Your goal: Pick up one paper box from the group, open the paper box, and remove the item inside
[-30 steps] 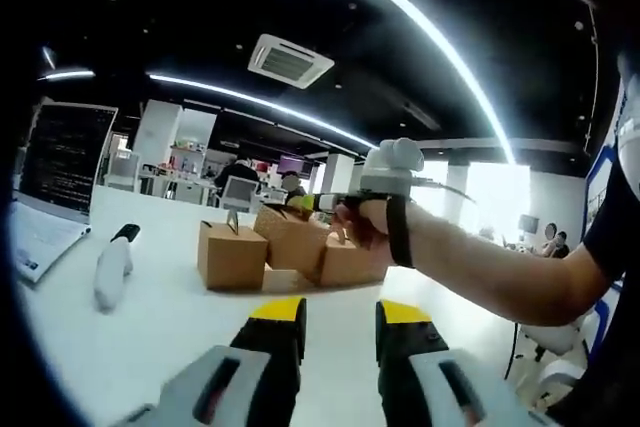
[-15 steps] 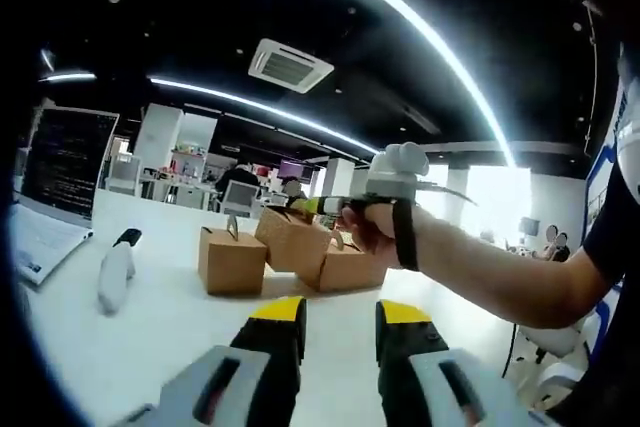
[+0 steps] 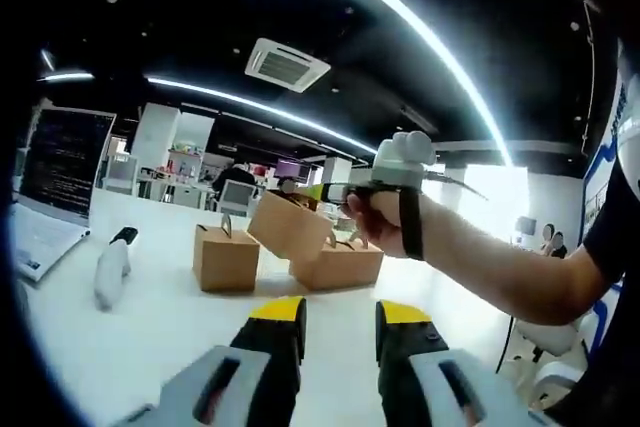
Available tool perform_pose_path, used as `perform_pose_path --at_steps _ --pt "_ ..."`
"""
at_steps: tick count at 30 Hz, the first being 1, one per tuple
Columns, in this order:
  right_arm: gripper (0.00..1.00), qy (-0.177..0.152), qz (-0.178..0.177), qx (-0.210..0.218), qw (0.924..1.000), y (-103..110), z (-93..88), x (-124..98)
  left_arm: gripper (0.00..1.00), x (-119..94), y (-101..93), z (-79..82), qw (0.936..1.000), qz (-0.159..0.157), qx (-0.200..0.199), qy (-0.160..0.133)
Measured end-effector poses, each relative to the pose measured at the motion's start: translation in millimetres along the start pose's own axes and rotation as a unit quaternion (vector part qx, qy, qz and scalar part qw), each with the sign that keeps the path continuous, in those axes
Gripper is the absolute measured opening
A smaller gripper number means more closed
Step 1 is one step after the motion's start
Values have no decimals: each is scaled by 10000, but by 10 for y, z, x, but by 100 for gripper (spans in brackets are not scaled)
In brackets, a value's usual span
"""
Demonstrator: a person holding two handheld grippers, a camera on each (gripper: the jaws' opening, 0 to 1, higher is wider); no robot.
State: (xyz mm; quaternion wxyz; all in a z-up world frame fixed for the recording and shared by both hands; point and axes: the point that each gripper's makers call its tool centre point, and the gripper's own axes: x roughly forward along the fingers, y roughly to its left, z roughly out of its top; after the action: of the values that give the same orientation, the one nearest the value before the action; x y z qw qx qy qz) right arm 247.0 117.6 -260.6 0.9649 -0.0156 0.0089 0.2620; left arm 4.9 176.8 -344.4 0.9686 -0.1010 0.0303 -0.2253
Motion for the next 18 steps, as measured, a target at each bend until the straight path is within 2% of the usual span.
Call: perform_pose_path --at_steps 8,18 --pt "2 -56 89 -50 9999 -2 48 -73 30 3 -38 22 10000 -7 8 -25" --pt "2 -183 357 6 9992 -15 141 -266 30 21 -97 42 9999 -53 106 27"
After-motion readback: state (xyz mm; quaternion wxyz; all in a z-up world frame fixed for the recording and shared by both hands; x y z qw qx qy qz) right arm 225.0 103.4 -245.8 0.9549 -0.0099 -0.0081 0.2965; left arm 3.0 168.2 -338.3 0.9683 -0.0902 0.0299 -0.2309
